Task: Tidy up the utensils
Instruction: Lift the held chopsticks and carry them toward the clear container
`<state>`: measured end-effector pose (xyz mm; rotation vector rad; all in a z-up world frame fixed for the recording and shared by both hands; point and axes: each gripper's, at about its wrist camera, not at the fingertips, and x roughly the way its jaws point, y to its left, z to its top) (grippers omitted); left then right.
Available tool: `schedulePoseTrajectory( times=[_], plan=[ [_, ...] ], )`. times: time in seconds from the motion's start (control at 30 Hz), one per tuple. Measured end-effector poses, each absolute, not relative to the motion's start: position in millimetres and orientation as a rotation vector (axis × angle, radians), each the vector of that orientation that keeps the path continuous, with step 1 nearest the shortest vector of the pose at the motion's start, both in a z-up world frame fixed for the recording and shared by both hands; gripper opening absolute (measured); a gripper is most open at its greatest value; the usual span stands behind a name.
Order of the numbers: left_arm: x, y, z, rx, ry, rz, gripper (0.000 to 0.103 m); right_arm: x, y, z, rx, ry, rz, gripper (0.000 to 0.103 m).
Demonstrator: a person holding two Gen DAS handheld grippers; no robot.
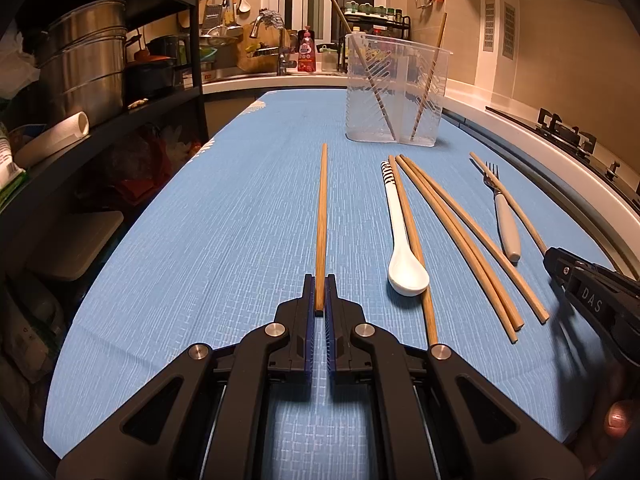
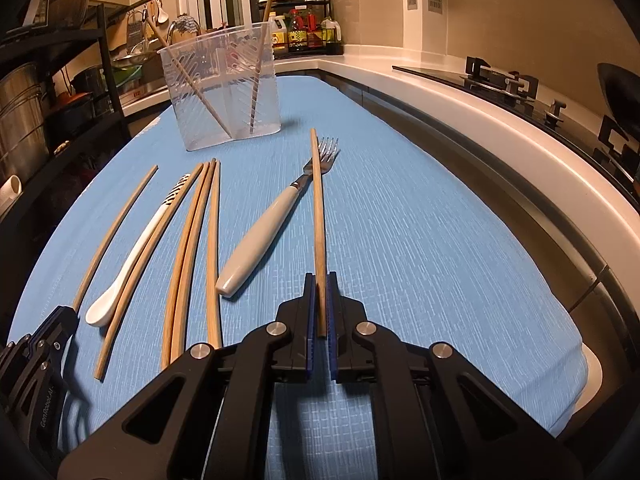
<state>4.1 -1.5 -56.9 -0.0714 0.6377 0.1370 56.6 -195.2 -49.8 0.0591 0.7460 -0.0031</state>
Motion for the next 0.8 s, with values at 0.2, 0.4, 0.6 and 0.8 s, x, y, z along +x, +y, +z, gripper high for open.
schedulePoseTrajectory(
  times=[0.2, 0.4, 0.6, 0.8],
  plan=[
    [4.1, -1.4, -56.6, -0.068, 0.637, 0.138, 0.005, 58.6, -195.3, -50.1, 0.054, 0.75, -0.001, 0.006],
    [3.5, -0.9, -55.0, -0.071, 0.642, 0.134, 0.005, 57.8, -193.4, -49.1, 0.041, 0.757, -0.014, 0.005],
    [-5.0, -4.4, -40.0, -0.045, 0.593, 0.125, 0.005, 52.4, -194.9, -32.2, 0.015, 0.753, -0.007, 0.005],
    [-18.8, -6.8, -19.0, -0.032, 0.527, 0.117, 0.005, 32.9, -196.6, -7.2, -0.039, 0.722, 0.022, 0.005]
  ],
)
